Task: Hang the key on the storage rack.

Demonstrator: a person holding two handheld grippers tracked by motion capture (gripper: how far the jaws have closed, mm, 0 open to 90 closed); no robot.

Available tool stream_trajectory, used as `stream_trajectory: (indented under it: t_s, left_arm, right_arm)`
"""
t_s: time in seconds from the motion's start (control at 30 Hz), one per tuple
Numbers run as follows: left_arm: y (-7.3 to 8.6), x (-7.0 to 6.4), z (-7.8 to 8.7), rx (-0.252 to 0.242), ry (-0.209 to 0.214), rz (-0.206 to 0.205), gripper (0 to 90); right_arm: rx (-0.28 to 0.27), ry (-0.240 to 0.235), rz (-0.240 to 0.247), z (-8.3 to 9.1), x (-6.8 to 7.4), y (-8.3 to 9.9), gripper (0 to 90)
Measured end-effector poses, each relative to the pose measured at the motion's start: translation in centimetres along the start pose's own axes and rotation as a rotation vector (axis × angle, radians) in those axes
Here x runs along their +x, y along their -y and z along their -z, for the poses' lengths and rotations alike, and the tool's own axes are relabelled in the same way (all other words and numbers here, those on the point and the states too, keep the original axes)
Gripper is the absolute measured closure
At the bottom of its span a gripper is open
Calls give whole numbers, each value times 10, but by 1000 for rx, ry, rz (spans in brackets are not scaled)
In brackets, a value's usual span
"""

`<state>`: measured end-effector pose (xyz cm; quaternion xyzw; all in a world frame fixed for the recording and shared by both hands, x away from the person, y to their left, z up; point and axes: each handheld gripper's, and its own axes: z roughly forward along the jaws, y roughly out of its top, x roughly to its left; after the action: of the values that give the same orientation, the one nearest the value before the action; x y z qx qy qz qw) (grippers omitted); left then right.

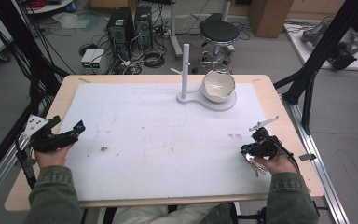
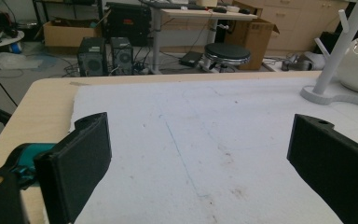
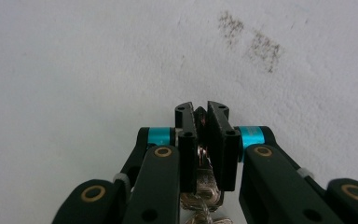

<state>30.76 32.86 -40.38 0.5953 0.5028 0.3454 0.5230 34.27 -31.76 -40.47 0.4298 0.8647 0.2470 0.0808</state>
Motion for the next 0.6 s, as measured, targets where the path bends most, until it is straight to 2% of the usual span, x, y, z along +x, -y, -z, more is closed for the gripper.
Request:
stream_trajectory:
  t_s: [0.23, 0.3, 0.47, 0.6]
  left_arm:
    - [0, 1, 1, -5, -3, 6, 67]
    - [0, 1, 1, -7, -3, 6, 67]
    - [0, 1, 1, -9, -3, 8, 67]
    - [0, 2, 2, -11, -6, 12, 67]
  right_arm:
    - [-70, -7, -19, 11, 0, 1, 828]
    - [-102, -3, -13, 14, 0, 1, 828]
    - [-155, -28, -4, 21, 2, -1, 829]
    - [-201, -33, -12, 27, 2, -1, 829]
